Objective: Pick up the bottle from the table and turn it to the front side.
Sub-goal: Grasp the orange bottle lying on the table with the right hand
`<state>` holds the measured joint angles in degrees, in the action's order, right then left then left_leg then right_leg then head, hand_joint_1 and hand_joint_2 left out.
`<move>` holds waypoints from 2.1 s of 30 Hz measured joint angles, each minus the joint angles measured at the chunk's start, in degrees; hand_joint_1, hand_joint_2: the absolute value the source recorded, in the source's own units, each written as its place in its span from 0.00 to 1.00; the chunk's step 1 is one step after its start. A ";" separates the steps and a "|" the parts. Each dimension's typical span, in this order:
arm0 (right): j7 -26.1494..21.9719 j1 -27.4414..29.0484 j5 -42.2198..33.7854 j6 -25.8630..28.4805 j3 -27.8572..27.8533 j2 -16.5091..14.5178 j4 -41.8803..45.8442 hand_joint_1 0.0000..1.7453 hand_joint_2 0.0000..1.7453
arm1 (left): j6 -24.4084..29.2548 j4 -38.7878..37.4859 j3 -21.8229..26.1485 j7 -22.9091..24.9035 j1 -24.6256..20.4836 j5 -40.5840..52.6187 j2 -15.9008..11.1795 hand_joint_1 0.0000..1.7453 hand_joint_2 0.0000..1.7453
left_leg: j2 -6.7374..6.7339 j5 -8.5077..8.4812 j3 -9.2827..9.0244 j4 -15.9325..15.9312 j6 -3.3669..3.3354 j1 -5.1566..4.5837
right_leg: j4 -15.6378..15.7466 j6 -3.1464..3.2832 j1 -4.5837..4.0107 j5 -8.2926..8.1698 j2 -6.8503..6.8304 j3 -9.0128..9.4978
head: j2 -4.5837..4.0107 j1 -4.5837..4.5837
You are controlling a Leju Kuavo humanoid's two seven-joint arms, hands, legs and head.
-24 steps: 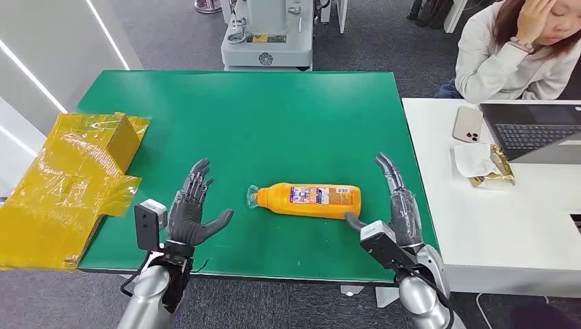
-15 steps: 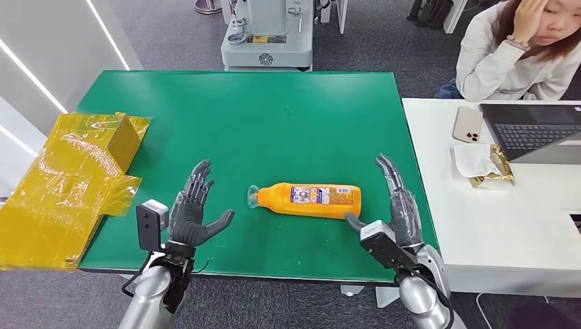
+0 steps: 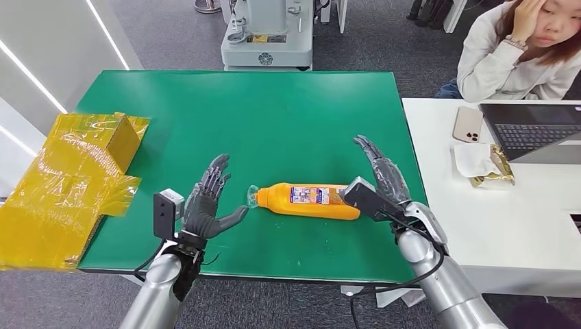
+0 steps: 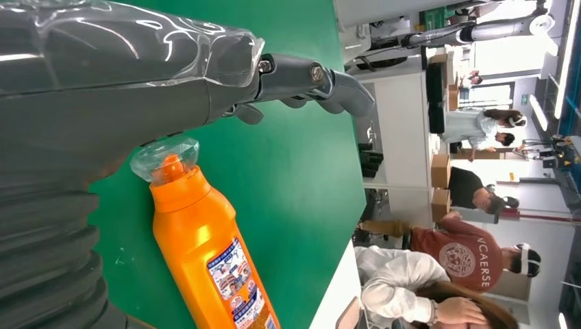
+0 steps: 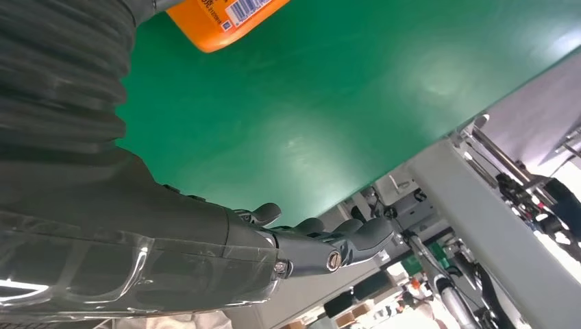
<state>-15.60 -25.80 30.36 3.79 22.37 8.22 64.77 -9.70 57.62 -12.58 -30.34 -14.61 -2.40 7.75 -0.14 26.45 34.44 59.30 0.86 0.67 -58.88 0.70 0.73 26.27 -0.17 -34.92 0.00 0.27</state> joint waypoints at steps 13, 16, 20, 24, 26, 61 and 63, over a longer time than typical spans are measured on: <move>4.24 -18.41 -6.58 -21.11 9.28 2.17 -16.70 0.00 1.00 | -1.35 -4.13 -1.66 -0.83 -2.21 -0.37 -0.03 0.00 1.00 | -0.04 -0.09 0.04 0.00 -0.07 -0.01 | -0.02 0.04 0.01 -0.11 0.04 -0.02 | 0.00 0.00; 5.28 -25.73 -7.12 -24.33 13.79 1.50 -21.98 0.00 1.00 | -1.52 -5.13 -2.10 -0.87 -2.60 -0.71 -0.05 0.00 1.00 | -0.04 -0.11 0.03 0.02 -0.11 -0.01 | -0.02 0.04 0.00 -0.12 0.04 -0.03 | 0.00 0.00; 4.94 -31.69 -8.19 -24.14 18.43 0.33 -26.71 0.00 1.00 | -1.07 -5.78 -3.04 -0.78 -2.91 -1.05 -0.02 0.00 1.00 | 0.00 -0.11 0.03 0.02 -0.11 0.01 | -0.03 0.05 -0.01 -0.10 0.01 -0.03 | 0.00 -0.01; 3.79 -33.34 -9.97 -22.91 21.48 -0.25 -29.59 0.00 1.00 | -0.38 -5.75 -3.45 -0.38 -2.87 -1.37 -0.02 0.00 1.00 | 0.05 -0.10 0.08 0.01 -0.11 0.01 | -0.02 0.05 -0.01 -0.08 -0.05 -0.03 | 0.00 0.00; 3.43 -33.65 -12.22 -25.49 22.30 -0.72 -30.75 0.00 1.00 | -0.41 -5.73 -3.67 -0.03 -2.87 -1.45 0.00 0.00 1.00 | 0.04 -0.10 0.11 0.01 -0.11 0.00 | -0.02 0.05 -0.01 -0.09 -0.04 -0.03 | 0.00 0.01; 9.48 -43.19 -21.49 -43.46 36.78 -14.74 -39.69 0.00 1.00 | -1.01 -5.69 -5.49 2.23 -4.40 -2.03 0.77 0.00 1.00 | -0.06 -0.11 0.09 0.02 -0.11 0.01 | -0.06 0.05 -0.01 -0.11 0.06 -0.09 | 0.00 -0.01; 9.48 -43.20 -21.49 -43.46 36.99 -14.79 -39.75 0.00 1.00 | -1.02 -5.69 -5.48 2.23 -4.40 -2.03 0.77 0.00 1.00 | -0.06 -0.11 0.09 0.02 -0.11 0.01 | -0.06 0.05 -0.01 -0.11 0.07 -0.09 | 0.00 -0.01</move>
<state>-6.12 -69.00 8.87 -39.67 59.35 -6.57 25.02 -10.71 51.93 -18.06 -28.11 -19.01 -4.44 8.52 -0.20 26.34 34.52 59.32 0.75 0.68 -58.94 0.75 0.72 26.16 -0.10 -35.01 0.00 0.26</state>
